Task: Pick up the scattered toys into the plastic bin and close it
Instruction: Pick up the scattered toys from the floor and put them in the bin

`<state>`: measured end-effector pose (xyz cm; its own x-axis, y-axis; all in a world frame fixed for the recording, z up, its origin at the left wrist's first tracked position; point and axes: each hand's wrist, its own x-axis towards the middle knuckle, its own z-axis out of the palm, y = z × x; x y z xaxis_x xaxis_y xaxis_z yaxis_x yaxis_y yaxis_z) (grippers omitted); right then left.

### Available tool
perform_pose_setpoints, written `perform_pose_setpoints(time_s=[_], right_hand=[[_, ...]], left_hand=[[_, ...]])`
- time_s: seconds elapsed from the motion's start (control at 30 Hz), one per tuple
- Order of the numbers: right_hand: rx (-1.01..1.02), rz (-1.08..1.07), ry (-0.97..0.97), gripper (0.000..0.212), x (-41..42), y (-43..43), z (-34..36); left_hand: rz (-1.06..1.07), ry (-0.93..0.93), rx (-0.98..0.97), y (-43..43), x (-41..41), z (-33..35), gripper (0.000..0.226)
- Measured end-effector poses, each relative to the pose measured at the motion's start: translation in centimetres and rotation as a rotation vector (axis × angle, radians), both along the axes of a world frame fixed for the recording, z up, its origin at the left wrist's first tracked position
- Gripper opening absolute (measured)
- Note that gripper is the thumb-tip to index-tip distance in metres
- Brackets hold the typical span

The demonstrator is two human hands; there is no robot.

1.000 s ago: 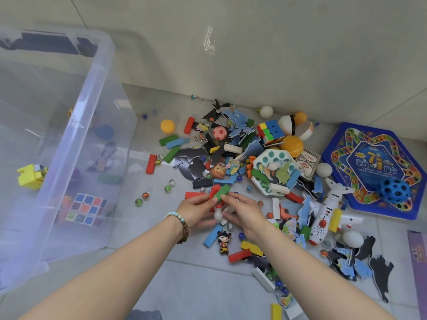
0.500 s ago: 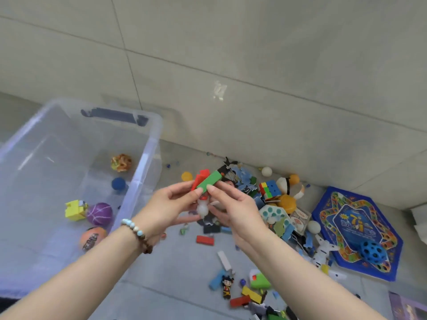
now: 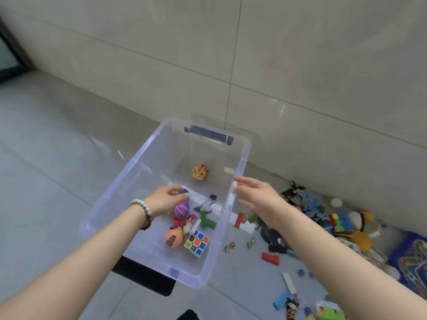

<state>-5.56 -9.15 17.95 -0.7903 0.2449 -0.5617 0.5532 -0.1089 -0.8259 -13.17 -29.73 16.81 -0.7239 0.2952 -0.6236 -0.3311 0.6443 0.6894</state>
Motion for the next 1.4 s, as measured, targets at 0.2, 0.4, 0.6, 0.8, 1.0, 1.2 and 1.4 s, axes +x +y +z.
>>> perform_pose_setpoints(time_s=[0.2, 0.4, 0.6, 0.8, 1.0, 1.2, 1.4], right_hand=[[0.105, 0.039, -0.129, 0.039, 7.7, 10.1, -2.9], [0.263, 0.085, -0.35, 0.036, 16.5, 14.5, -10.1], [0.251, 0.001, -0.345, 0.028, 21.9, 14.3, -17.9], [0.313, -0.059, -0.272, 0.019, 22.2, 12.7, -22.4], [0.503, -0.026, -0.283, 0.025, 21.1, 11.4, -23.9], [0.766, 0.121, -0.296, 0.019, 21.0, 10.9, -23.8], [0.479, -0.052, -0.1, 0.011, 20.3, 10.6, -21.5]], left_hand=[[-0.16, 0.112, 0.247, 8.0, 1.8, 2.1, 0.035], [-0.399, 0.102, 0.266, 17.3, 8.3, -2.4, 0.026], [-0.701, 0.209, -0.236, 18.1, 13.8, -15.7, 0.049], [-0.731, 0.405, -0.323, 18.0, 14.0, -21.2, 0.051], [-0.816, 0.556, -0.382, 19.8, 13.9, -22.6, 0.029], [-0.609, 0.32, -0.163, 18.6, 14.8, -22.8, 0.024], [0.125, -0.604, 0.385, 18.2, 16.9, -21.0, 0.023]])
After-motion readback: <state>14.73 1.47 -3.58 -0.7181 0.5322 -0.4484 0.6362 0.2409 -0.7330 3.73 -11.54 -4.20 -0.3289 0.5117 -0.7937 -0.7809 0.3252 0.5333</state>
